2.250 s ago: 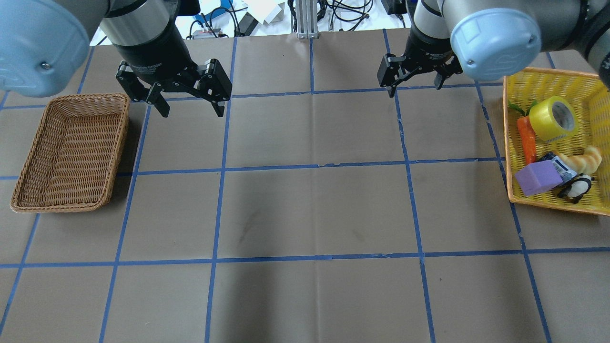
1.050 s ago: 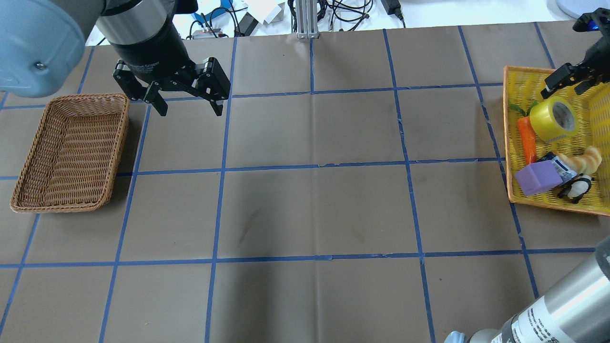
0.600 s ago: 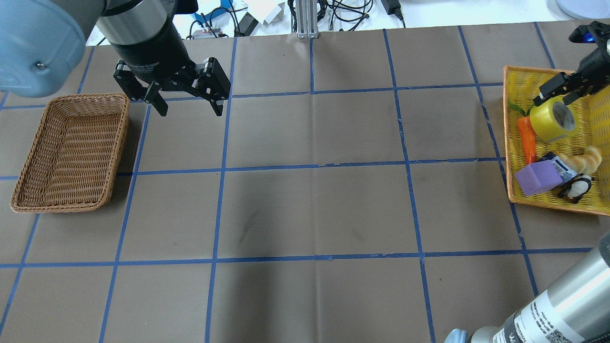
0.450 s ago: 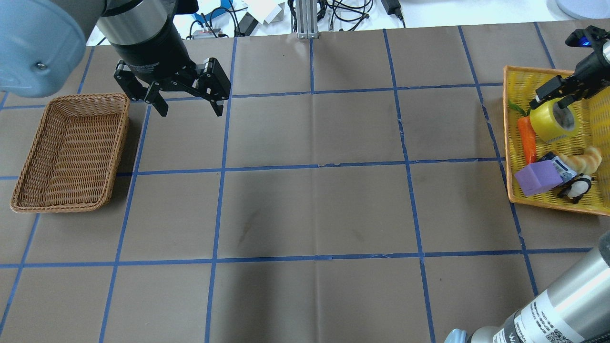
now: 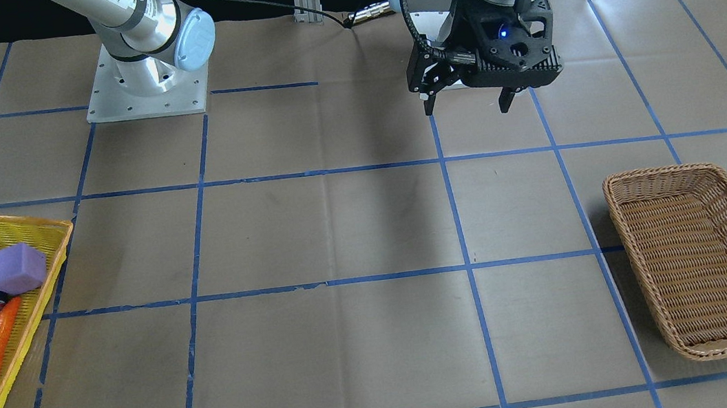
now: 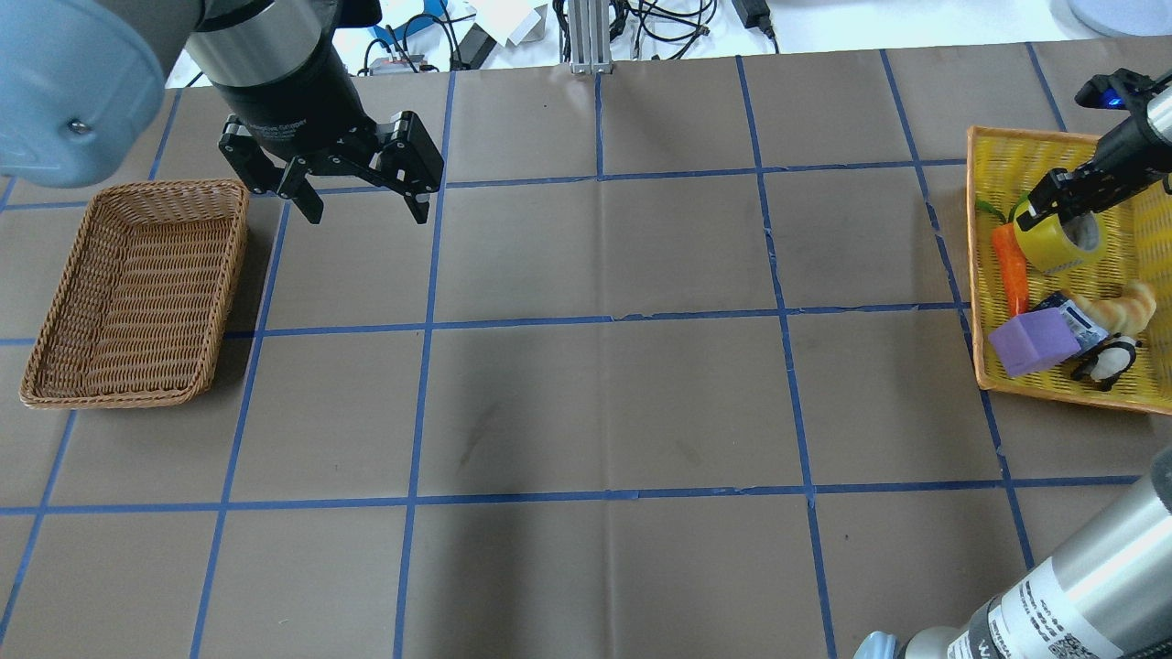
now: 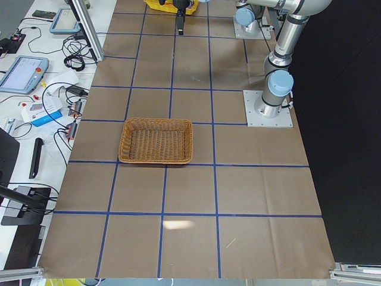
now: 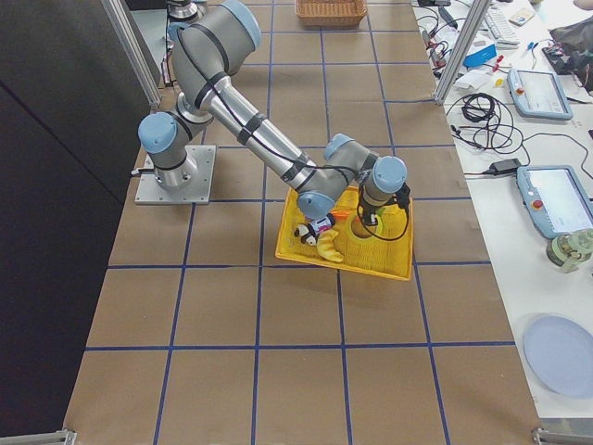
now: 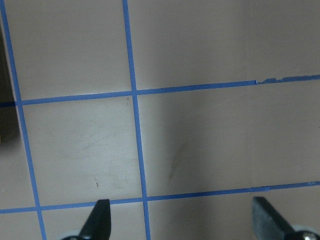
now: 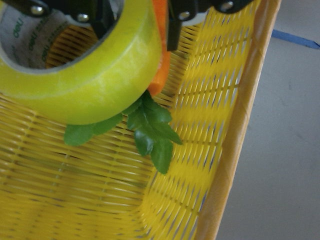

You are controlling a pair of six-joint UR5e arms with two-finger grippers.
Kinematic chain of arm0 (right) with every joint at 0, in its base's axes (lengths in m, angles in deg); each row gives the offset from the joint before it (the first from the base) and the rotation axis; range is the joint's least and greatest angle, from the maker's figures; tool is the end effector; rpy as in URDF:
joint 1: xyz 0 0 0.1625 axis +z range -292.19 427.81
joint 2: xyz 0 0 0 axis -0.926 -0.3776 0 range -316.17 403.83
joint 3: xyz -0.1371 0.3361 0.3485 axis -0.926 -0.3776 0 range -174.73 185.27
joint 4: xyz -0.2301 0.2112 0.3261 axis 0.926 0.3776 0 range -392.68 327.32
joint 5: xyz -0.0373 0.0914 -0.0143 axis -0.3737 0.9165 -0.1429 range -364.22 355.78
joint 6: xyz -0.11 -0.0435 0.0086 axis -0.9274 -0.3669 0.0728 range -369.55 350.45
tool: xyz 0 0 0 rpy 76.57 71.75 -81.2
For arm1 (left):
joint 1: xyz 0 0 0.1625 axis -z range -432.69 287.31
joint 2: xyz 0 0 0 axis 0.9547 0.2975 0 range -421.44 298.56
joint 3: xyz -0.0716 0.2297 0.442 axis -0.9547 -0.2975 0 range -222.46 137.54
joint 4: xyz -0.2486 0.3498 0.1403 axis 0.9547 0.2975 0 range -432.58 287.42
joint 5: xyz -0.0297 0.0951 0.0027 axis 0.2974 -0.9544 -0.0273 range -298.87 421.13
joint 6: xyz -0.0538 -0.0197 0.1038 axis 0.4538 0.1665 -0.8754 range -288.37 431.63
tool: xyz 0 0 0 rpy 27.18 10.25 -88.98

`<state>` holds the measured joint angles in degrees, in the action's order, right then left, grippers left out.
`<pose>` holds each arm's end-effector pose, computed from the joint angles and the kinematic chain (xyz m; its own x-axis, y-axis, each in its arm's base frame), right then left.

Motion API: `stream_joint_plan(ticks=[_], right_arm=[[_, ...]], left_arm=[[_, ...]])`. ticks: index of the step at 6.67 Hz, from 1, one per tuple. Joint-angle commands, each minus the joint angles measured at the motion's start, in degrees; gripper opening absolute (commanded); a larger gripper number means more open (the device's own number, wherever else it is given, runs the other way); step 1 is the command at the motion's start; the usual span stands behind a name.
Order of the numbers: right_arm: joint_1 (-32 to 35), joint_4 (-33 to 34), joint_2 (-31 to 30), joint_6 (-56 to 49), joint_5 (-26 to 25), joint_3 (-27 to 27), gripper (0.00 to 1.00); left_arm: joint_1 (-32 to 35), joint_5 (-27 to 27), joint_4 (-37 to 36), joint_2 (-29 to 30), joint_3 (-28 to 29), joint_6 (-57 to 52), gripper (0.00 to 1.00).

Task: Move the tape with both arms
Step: 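Lower the right gripper into the tape roll's hole and close it, then lift the tape roll and carry it toward the table center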

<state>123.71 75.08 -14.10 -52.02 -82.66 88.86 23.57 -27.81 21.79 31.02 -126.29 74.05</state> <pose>-0.2842 -0.6999 0.2733 -0.9620 -0.1318 -0.2392 -0.1277 0.9913 -0.0328 -0.1948 -0.5323 0.5735 -0.9976 0.0668 0.0179 0.0670 0.9977 0.0123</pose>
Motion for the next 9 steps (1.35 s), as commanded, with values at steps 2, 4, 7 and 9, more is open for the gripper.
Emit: stream_joint_plan(ticks=[2, 4, 7, 9], right_arm=[[0.3, -2.5, -3.2, 0.6, -1.4, -0.8, 0.00], [6.9, -11.3, -10.8, 11.5, -0.7, -0.7, 0.00], [32.9, -14.0, -17.9, 39.7, -1.7, 1.5, 0.00], [48.9, -8.4, -16.4, 59.8, -3.6, 5.5, 0.02]], left_arm=[[-0.6, 0.0, -0.1, 0.0, -0.2, -0.2, 1.00], [-2.8, -0.4, -0.2, 0.1, -0.2, -2.6, 1.00], [-5.0, -0.1, -0.2, 0.6, -1.4, -3.5, 1.00], [-5.4, -0.2, -0.9, 1.8, -3.8, -12.7, 1.00]])
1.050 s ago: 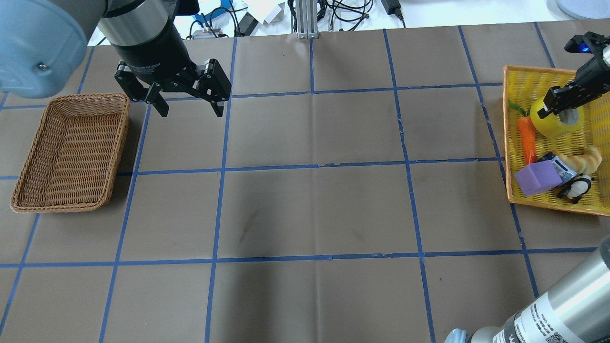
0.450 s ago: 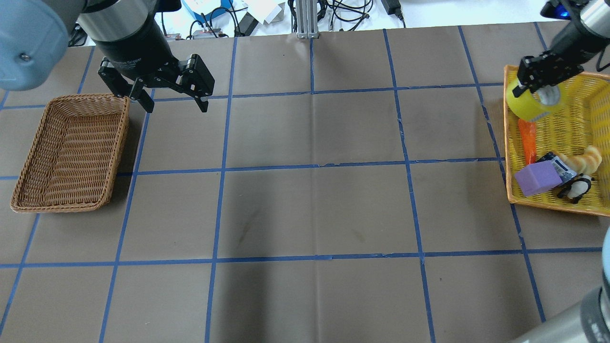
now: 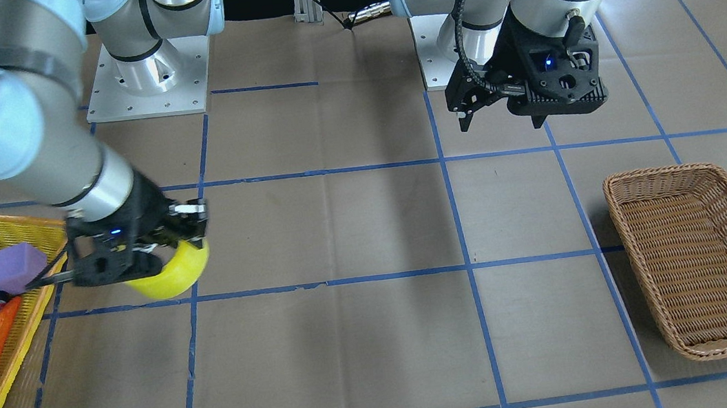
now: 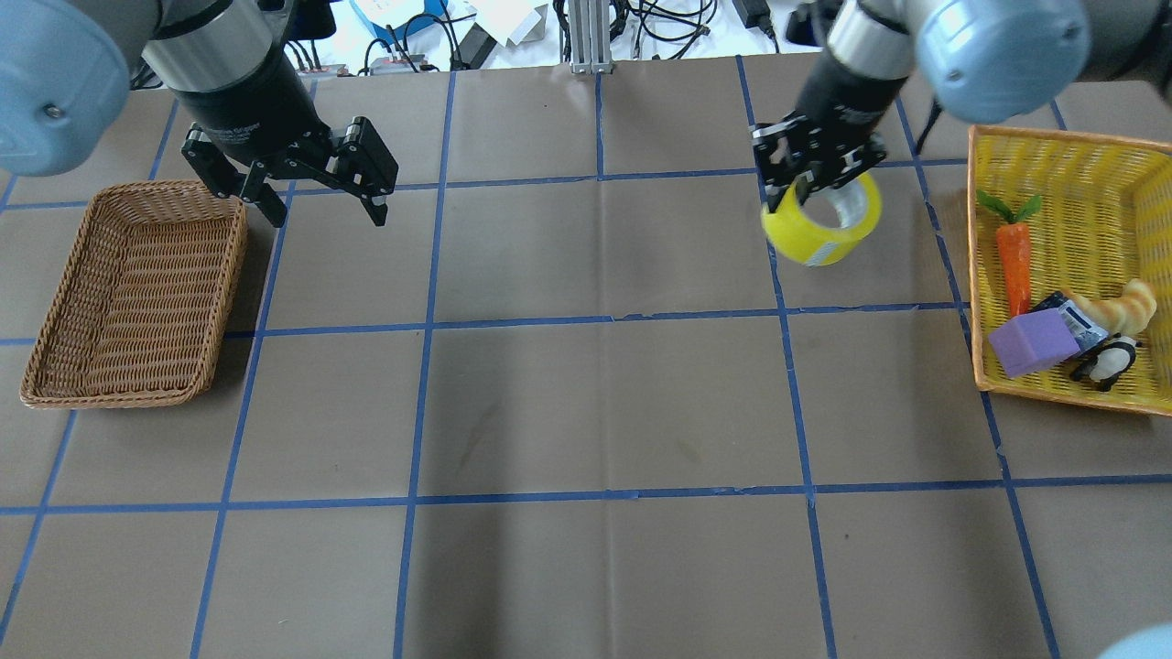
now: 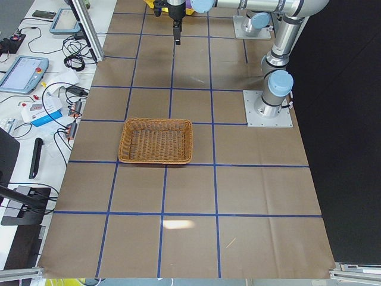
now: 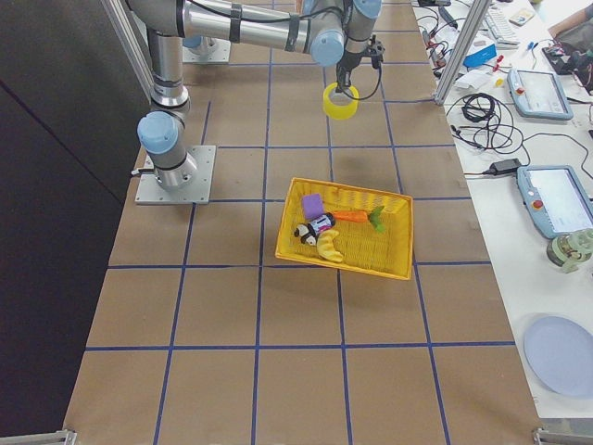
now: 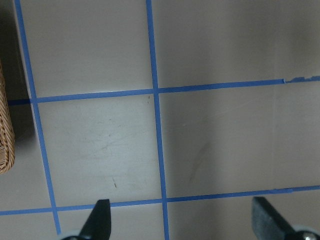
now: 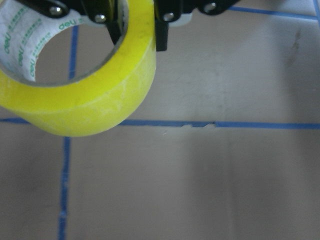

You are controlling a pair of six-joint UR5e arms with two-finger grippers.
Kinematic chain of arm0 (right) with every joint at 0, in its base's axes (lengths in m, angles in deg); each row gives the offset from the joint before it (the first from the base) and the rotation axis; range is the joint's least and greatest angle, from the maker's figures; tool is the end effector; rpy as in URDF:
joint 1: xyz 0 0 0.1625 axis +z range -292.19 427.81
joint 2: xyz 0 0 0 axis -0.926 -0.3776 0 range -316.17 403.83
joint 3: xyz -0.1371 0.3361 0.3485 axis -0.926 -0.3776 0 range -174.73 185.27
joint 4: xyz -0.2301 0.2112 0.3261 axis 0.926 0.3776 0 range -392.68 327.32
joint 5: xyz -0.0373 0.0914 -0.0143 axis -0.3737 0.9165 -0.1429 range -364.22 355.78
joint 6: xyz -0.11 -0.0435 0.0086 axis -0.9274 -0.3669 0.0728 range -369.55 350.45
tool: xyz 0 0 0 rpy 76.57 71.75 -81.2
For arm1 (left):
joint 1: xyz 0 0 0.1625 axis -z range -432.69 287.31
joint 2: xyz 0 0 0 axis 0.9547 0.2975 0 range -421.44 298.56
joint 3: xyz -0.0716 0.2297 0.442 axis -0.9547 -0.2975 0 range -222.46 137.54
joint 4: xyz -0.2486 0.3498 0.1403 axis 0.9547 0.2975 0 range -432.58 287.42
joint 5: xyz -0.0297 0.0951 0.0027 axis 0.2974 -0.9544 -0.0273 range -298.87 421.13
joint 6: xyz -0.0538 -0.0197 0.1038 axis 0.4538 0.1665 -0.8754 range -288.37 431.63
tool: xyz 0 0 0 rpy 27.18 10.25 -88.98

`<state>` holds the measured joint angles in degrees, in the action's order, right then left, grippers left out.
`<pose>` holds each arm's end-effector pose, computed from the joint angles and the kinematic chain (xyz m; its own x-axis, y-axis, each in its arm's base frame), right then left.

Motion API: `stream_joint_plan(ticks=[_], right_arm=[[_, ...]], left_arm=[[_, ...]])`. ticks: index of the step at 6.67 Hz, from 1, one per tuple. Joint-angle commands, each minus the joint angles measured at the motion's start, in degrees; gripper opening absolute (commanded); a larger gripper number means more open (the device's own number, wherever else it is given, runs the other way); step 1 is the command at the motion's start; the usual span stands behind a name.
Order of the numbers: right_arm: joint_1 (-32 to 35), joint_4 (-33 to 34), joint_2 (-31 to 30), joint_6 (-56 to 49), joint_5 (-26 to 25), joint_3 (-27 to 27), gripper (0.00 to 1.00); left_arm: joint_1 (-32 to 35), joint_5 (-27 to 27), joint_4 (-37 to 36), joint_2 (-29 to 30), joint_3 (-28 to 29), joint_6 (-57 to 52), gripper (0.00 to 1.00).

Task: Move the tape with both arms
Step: 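Lift the tape roll and carry it toward the table center, then set the tape roll down, open the right gripper while the left approaches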

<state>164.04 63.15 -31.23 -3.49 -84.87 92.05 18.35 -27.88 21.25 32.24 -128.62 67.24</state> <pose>0.2210 -0.6190 0.4344 -0.9886 0.0144 -0.1498 -0.0036 0.9929 0.1190 -0.1455 -0.5530 0.5412 -0.9954 0.0934 0.0220 0.0947 0.9935 0.0625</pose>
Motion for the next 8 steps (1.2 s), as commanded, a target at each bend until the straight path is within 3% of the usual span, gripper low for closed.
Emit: stream_joint_plan(ticks=[1, 2, 3, 4, 5, 6, 8], right_arm=[[13.1, 7.3, 2.4, 19.4, -0.5, 5.0, 0.04], [16.3, 10.8, 4.4, 28.5, -0.3, 5.4, 0.06], [19.1, 13.3, 6.0, 33.2, -0.4, 5.3, 0.21], [19.8, 13.7, 5.8, 34.2, -1.0, 5.2, 0.90], [19.3, 14.9, 5.5, 32.5, -1.3, 4.0, 1.00], [17.1, 14.7, 5.1, 28.9, -4.0, 2.2, 1.00], [6.1, 10.1, 0.1, 13.5, -4.3, 0.7, 1.00]], left_arm=[[-1.0, -0.1, -4.4, 0.8, -4.3, -6.2, 1.00], [-3.0, 0.0, -11.3, 1.7, -8.0, -6.0, 1.00], [-4.8, 0.0, -17.9, 3.4, -11.5, -6.2, 1.00], [-5.3, -0.1, -19.2, 4.7, -13.2, -6.0, 1.00], [-5.3, 0.1, -19.4, 6.5, -14.4, -5.9, 1.00], [-5.2, 0.2, -20.9, 8.0, -15.1, -3.5, 1.00], [-3.2, 9.7, -21.6, 9.1, -18.4, 7.7, 1.00]])
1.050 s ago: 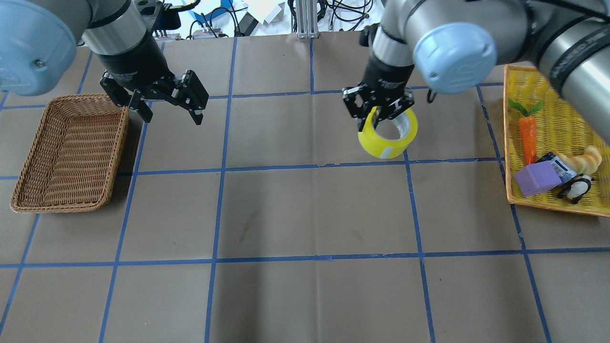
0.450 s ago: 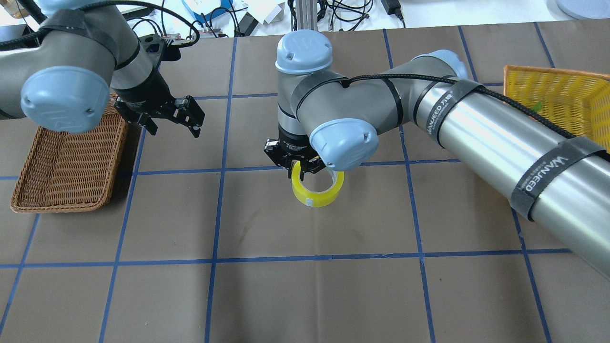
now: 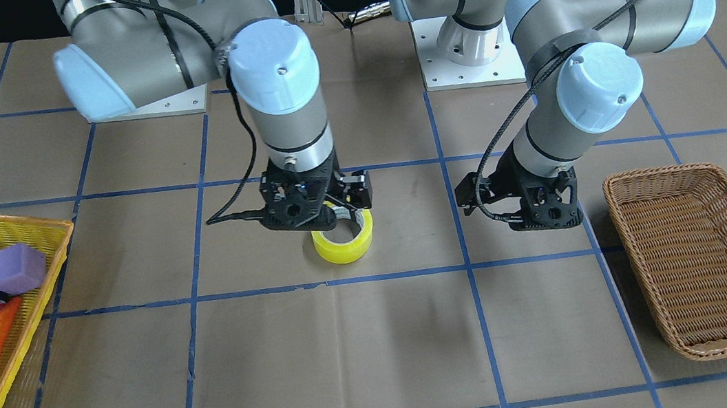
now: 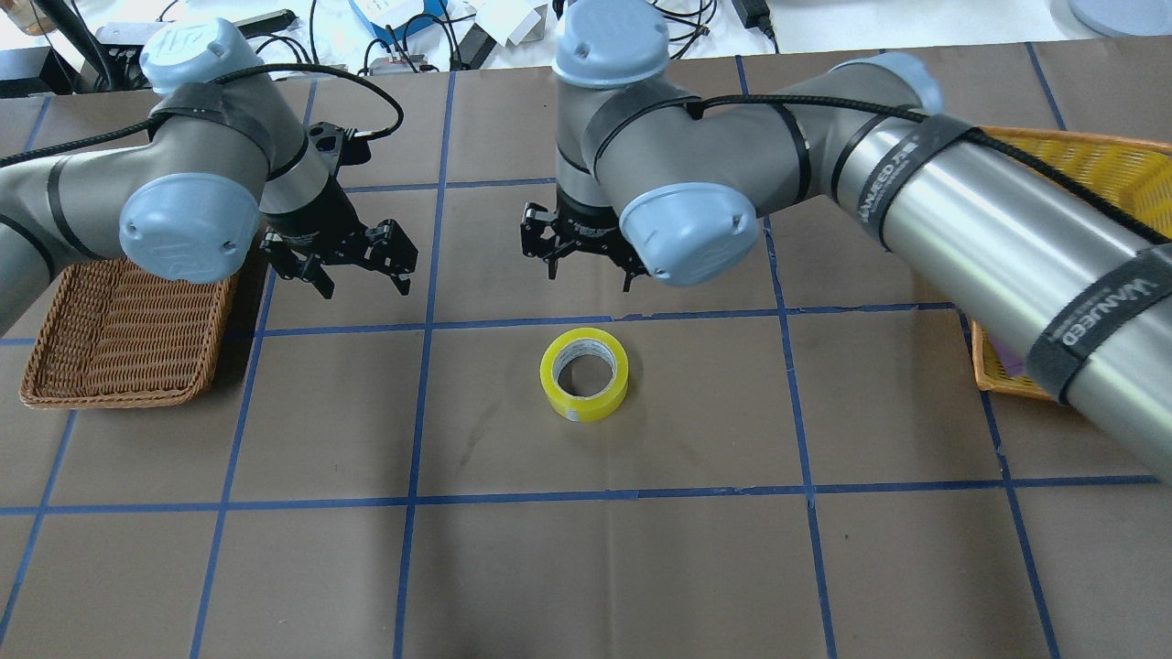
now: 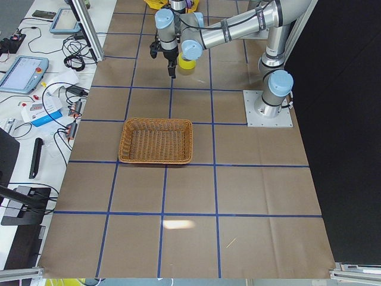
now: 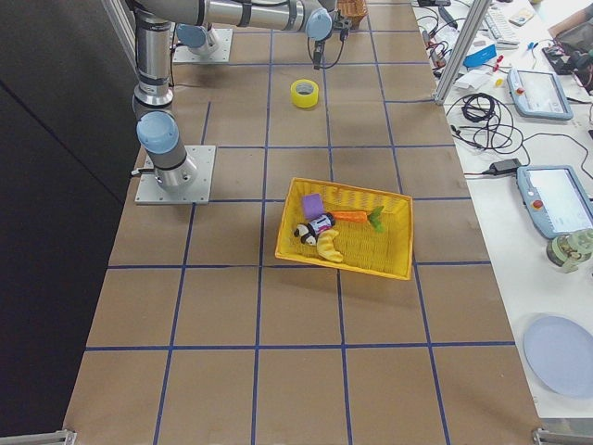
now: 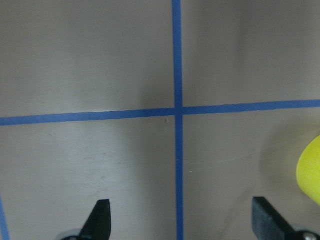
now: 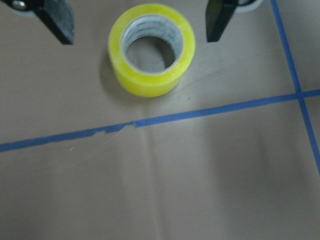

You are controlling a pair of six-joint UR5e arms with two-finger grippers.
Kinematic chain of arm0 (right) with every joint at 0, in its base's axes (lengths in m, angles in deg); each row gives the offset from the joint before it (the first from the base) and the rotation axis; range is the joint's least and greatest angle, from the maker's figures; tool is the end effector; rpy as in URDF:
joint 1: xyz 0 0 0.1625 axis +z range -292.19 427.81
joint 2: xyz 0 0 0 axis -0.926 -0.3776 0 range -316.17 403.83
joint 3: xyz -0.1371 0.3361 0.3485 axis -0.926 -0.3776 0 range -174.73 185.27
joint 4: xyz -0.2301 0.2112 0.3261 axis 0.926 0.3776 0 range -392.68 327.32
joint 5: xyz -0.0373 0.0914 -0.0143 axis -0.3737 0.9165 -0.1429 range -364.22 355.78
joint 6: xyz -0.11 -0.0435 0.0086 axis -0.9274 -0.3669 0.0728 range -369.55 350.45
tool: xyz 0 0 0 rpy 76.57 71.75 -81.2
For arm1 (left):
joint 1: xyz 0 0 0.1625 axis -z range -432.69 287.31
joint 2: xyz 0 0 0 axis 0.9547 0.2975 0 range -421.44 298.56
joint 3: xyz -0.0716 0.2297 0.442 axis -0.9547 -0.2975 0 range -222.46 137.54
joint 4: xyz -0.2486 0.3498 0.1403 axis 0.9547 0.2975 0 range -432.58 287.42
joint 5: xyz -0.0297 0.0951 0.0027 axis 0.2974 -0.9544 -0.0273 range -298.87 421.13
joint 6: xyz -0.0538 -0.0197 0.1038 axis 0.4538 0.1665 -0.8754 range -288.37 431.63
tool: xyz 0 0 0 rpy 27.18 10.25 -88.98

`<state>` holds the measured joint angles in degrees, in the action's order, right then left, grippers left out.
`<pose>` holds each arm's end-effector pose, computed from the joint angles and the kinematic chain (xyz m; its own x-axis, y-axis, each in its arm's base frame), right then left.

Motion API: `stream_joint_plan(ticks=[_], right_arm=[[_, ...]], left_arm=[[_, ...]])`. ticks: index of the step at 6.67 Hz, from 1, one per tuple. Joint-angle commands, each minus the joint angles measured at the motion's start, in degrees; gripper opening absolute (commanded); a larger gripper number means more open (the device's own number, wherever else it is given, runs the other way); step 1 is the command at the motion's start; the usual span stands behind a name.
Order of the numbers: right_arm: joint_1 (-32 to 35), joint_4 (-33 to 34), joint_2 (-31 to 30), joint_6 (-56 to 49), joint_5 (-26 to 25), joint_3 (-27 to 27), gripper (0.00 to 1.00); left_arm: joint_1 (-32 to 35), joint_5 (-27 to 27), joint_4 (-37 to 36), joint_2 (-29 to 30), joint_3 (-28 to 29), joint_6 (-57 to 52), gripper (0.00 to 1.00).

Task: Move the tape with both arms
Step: 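Set the tape roll down, open the right gripper while the left approaches, then grasp the tape roll rim with the left gripper while the right withdraws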

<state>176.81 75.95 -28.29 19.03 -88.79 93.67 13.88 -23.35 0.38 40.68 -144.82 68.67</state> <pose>0.3558 -0.5894 0.4066 -0.9811 0.1641 -0.1026 0.1641 0.9864 0.0091 -0.1097 -0.5894 0.3459 -0.9946 -0.0207 0.1018 -0.0079 0.9922 0.1244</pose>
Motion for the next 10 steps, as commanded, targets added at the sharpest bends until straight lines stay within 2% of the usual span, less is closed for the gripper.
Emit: stream_joint_plan(ticks=[1, 3, 5, 6, 7, 8, 9, 10], right_arm=[[-12.3, -5.5, -5.2, -12.5, -0.2, -1.3, 1.00], [-14.4, -8.1, -8.9, -13.6, -0.3, -0.2, 1.00], [-15.8, -8.2, -8.9, -15.6, -0.6, -0.6, 1.00], [-16.0, -8.2, -8.9, -15.7, -0.7, -0.4, 1.00], [-15.4, -8.1, -8.9, -15.7, -3.1, -0.4, 1.00], [-15.8, -8.1, -8.9, -17.2, -5.1, -0.5, 1.00], [-15.8, -8.0, -8.9, -20.6, -7.2, -0.5, 1.00], [-15.7, -8.0, -9.0, -20.7, -7.8, -0.8, 1.00]], left_arm=[[4.4, 5.6, -5.9, 0.7, -5.1, 8.7, 1.00], [12.0, 5.6, -15.5, 3.9, -8.6, 15.1, 1.00], [18.0, 5.4, -18.0, 8.0, -8.6, 15.4, 1.00], [19.1, 5.0, -17.9, 9.1, -8.6, 15.2, 0.88], [19.1, 4.9, -18.1, 10.1, -8.0, 14.7, 0.46], [19.1, 4.7, -18.3, 10.4, -7.8, 14.5, 0.14], [18.8, 4.4, -18.4, 10.1, -7.4, 14.2, 0.01], [16.7, 2.4, -20.3, 9.7, -6.3, 11.2, 0.00]])
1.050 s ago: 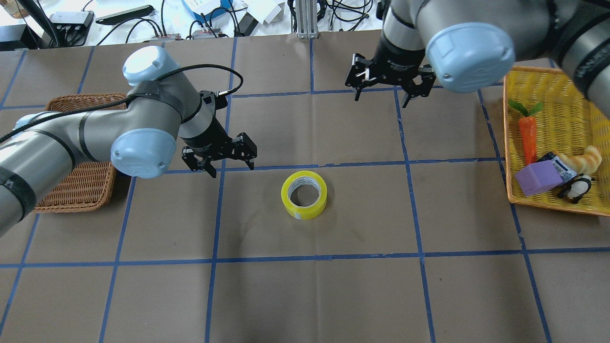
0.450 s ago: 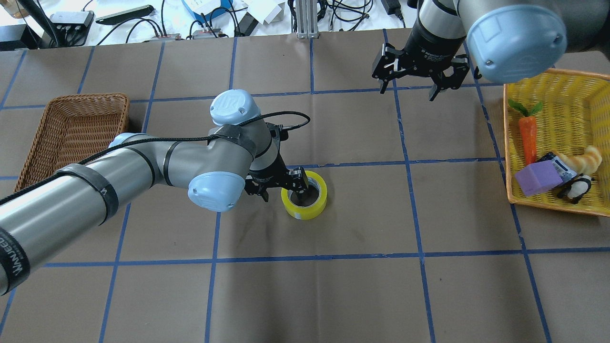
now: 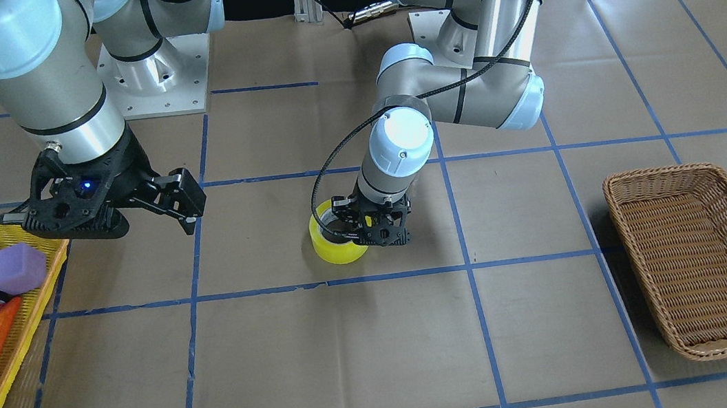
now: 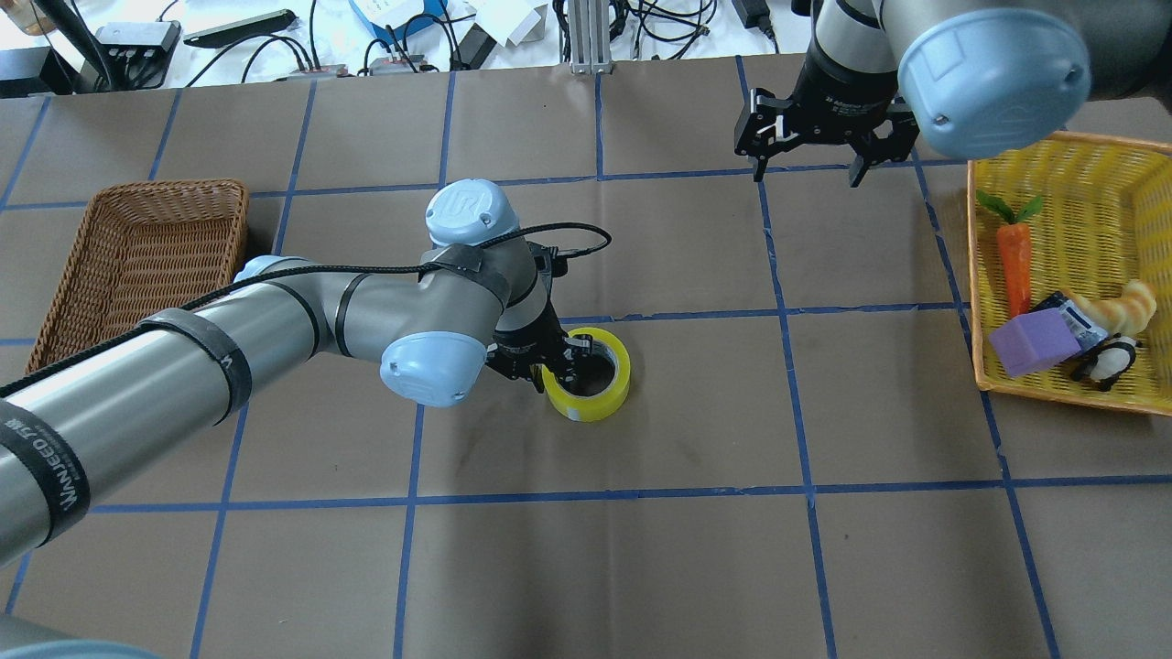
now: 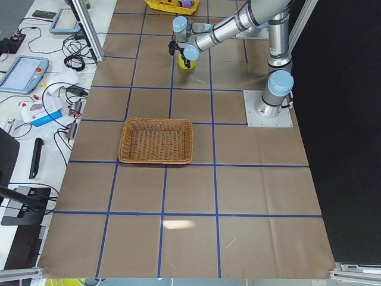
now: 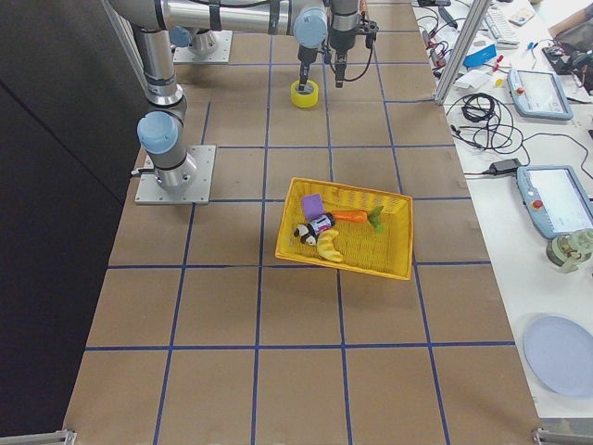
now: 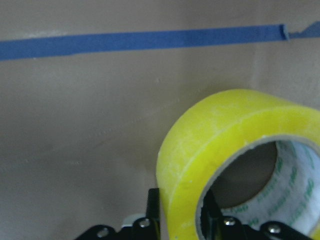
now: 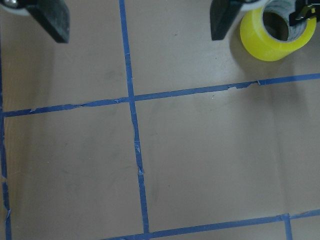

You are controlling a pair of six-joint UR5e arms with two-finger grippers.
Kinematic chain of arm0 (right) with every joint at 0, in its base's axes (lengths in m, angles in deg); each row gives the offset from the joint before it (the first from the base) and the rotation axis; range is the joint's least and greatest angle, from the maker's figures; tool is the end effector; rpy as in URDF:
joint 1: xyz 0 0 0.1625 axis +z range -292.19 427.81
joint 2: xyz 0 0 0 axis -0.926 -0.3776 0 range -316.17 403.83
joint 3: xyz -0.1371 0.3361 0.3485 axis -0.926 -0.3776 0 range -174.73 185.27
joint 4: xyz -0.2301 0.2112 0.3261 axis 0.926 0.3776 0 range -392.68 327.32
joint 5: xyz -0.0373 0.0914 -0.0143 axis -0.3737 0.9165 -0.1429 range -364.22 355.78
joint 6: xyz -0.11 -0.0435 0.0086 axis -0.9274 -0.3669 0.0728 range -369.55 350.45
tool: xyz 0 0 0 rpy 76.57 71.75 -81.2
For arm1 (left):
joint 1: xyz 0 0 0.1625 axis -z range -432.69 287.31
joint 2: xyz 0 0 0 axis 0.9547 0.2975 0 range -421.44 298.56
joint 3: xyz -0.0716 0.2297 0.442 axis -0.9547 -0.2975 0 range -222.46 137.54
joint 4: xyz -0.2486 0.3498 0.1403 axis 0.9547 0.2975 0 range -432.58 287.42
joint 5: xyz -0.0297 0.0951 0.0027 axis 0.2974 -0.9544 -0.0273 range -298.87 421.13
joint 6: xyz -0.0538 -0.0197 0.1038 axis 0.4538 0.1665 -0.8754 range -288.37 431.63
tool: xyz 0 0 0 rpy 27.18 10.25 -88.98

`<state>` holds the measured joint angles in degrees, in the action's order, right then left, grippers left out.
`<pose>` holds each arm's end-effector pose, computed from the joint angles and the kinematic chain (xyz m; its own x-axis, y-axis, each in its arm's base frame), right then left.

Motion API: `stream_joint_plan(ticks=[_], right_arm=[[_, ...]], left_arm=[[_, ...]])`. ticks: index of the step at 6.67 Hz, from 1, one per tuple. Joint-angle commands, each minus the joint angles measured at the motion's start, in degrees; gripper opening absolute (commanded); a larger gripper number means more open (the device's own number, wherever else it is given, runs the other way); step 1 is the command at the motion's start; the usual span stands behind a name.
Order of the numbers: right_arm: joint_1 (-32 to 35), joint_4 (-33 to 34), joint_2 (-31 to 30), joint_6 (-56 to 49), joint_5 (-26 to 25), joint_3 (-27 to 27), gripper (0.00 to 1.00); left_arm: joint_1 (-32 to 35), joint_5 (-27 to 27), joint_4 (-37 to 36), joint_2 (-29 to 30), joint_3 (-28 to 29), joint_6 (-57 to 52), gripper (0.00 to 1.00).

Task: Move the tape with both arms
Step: 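Lift the tape roll with the left gripper and carry it over the wicker basket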

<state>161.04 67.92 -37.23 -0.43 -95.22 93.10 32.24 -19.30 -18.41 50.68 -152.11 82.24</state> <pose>0.1656 -0.6057 0.4971 -0.9946 0.1035 0.0067 0.1028 0.9923 -0.0688 -0.3020 -0.5386 0.2148 -0.9881 0.0565 0.1433 0.0757 0.9883 0.1322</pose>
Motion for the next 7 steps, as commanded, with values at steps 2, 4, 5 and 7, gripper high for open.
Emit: stream_joint_plan(ticks=[2, 4, 5, 7], right_arm=[[0.3, -0.1, -0.1, -1.2, -1.3, -0.5, 1.00], [0.3, -0.1, -0.1, -1.3, -1.4, -0.5, 1.00], [0.4, -0.1, -0.1, -1.3, -1.5, -0.5, 1.00], [0.4, -0.1, -0.1, -1.3, -1.5, -0.6, 1.00]], left_arm=[[-10.9, -4.5, 3.3, -4.0, 4.8, -8.0, 0.00], [-24.8, -5.4, 14.2, -4.5, 13.1, -29.5, 0.00], [-29.5, -8.7, 16.1, -3.2, 16.8, -36.9, 0.00], [-38.7, -12.8, 15.2, 0.9, 21.0, -56.4, 0.01]])
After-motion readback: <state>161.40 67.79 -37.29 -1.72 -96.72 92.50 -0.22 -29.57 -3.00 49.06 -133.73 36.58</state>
